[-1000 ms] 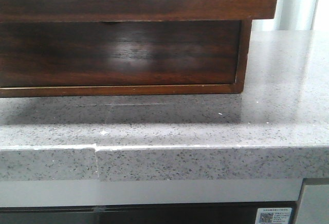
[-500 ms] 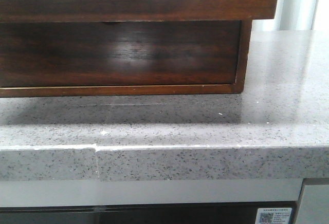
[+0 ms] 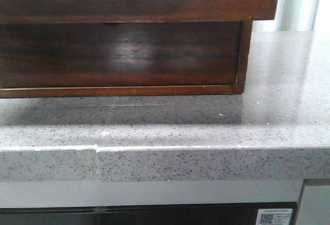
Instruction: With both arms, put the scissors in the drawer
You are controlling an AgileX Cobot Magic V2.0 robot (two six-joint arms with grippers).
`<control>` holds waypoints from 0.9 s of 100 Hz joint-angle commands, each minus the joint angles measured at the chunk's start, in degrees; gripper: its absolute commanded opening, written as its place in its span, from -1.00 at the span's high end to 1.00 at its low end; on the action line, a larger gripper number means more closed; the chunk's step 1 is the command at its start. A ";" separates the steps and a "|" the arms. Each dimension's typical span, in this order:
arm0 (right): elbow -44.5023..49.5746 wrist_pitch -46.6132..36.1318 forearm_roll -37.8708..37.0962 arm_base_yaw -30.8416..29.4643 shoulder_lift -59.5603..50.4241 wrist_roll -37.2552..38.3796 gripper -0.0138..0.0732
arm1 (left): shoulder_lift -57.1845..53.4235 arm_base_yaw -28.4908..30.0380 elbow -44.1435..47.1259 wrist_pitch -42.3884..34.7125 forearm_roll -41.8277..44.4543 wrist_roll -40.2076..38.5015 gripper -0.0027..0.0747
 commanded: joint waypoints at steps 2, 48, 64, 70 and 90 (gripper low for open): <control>-1.35 -4.96 0.07 0.05 0.41 0.00 0.78 | -1.72 0.27 1.17 -1.44 -0.66 -0.45 0.99; -1.35 -4.96 0.07 0.05 0.41 0.00 0.78 | -1.72 0.25 1.17 6.04 -0.76 -0.45 0.99; -1.35 -4.96 0.07 0.05 0.41 0.00 0.78 | -1.61 0.25 1.17 6.04 -0.76 -0.45 0.99; -1.35 -4.96 0.07 0.05 0.41 0.00 0.78 | -1.61 0.25 1.17 6.04 -0.76 -0.45 0.99; -1.35 -4.96 0.07 0.05 0.41 0.00 0.78 | -1.61 0.25 1.17 6.04 -0.76 -0.45 0.99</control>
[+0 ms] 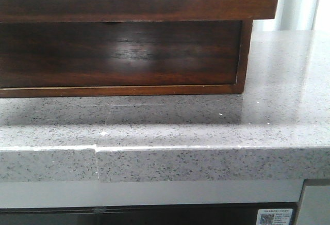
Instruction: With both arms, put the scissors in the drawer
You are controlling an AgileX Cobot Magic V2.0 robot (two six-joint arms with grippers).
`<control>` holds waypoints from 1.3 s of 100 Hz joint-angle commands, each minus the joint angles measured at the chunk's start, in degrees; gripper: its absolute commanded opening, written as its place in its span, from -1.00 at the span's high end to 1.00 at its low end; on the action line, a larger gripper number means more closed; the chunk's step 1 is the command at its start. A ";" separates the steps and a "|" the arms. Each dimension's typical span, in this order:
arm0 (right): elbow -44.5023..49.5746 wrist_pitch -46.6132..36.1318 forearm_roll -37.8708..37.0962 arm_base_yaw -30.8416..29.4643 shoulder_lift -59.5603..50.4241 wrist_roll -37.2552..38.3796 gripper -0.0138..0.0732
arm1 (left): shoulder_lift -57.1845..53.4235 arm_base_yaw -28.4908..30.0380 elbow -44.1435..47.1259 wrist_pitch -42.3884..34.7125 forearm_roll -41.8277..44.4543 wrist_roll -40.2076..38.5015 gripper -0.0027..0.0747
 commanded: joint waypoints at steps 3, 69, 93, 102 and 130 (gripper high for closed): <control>-1.35 -4.96 0.06 0.05 0.41 0.00 0.78 | -1.61 0.04 1.17 -3.49 -0.63 -0.45 0.99; 0.27 -14.71 -0.21 -0.36 0.41 0.00 0.78 | -1.61 0.04 1.17 -3.49 -0.63 -0.45 0.99; 10.37 -54.11 0.48 -8.81 0.41 4.93 0.78 | -1.61 0.04 1.17 -3.49 -0.63 -0.45 0.99; 13.28 -61.73 0.48 -14.23 0.41 10.75 0.78 | -1.61 0.04 1.17 -3.49 -0.63 -0.45 0.99; 18.82 -58.75 -3.72 -31.55 0.10 28.72 0.78 | -1.61 0.04 1.17 -3.49 -0.63 -0.45 0.99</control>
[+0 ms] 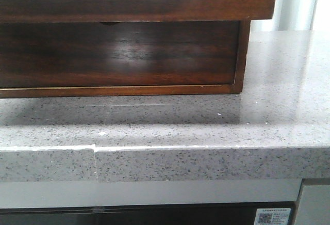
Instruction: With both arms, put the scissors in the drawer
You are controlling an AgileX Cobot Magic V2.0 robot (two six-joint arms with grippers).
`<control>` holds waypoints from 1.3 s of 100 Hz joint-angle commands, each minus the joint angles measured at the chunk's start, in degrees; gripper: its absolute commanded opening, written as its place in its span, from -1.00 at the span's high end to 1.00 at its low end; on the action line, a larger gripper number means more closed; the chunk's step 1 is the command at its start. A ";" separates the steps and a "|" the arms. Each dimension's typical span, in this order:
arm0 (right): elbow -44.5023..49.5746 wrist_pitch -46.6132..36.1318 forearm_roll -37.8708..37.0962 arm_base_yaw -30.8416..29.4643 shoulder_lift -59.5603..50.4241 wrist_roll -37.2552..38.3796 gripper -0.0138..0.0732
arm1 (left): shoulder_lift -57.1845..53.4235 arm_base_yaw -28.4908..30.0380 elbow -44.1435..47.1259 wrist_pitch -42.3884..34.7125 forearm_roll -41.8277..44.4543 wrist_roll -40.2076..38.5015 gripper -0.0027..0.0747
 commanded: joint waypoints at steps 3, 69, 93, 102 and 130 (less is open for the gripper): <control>0.25 -0.01 -3.30 -5.56 -0.55 8.71 0.78 | -1.61 0.04 1.17 -3.52 -0.63 -0.45 0.99; 3.95 46.23 -10.85 -16.48 -11.52 11.19 0.78 | -1.61 0.04 1.17 -3.52 -0.63 -0.45 0.99; 3.95 51.14 -10.94 -16.48 -11.41 11.02 0.78 | -1.61 0.04 1.17 -3.52 -0.63 -0.45 0.99; 3.95 51.27 -10.94 -16.48 -11.41 11.02 0.78 | -1.61 0.04 1.17 -3.52 -0.63 -0.45 0.99; 3.95 51.27 -10.94 -16.48 -11.41 11.02 0.78 | -1.61 0.04 1.17 -3.52 -0.63 -0.45 0.99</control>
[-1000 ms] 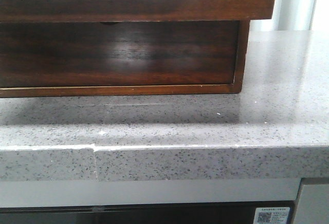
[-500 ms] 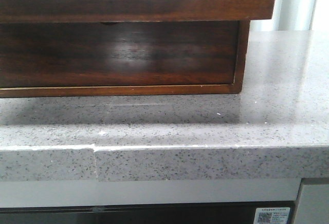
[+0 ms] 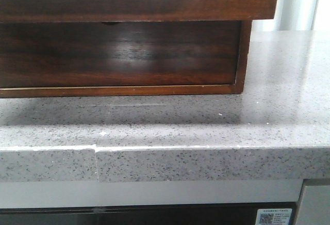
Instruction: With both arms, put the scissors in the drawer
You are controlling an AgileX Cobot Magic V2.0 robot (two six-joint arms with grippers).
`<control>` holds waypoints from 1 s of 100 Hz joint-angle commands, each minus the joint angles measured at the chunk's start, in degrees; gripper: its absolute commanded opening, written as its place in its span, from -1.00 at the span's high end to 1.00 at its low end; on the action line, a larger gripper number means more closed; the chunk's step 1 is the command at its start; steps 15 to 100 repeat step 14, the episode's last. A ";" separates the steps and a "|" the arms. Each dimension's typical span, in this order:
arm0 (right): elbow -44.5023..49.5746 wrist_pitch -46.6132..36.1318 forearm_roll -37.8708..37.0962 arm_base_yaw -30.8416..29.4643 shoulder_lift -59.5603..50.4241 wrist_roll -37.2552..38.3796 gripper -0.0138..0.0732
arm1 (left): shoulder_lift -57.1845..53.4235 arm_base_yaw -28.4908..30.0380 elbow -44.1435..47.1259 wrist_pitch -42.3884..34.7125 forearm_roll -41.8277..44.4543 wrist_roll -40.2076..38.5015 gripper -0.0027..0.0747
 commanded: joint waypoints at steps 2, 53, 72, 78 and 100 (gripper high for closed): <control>1.66 -0.52 -0.96 -0.46 -1.23 -0.53 0.78 | -1.61 0.04 1.17 -3.62 -0.63 -0.45 0.99; 1.66 -0.52 -0.96 -0.46 -1.23 -0.53 0.78 | -1.61 0.04 1.17 -3.62 -0.63 -0.45 0.99; 1.66 -0.52 -0.96 -0.46 -1.23 -0.53 0.78 | -1.61 0.04 1.17 -3.62 -0.63 -0.45 0.99; 1.66 -0.52 -0.96 -0.46 -1.23 -0.53 0.78 | -1.61 0.04 1.17 -3.62 -0.63 -0.45 0.99; 1.66 -0.52 -0.96 -0.46 -1.23 -0.53 0.78 | -1.61 0.04 1.17 -3.62 -0.63 -0.45 0.99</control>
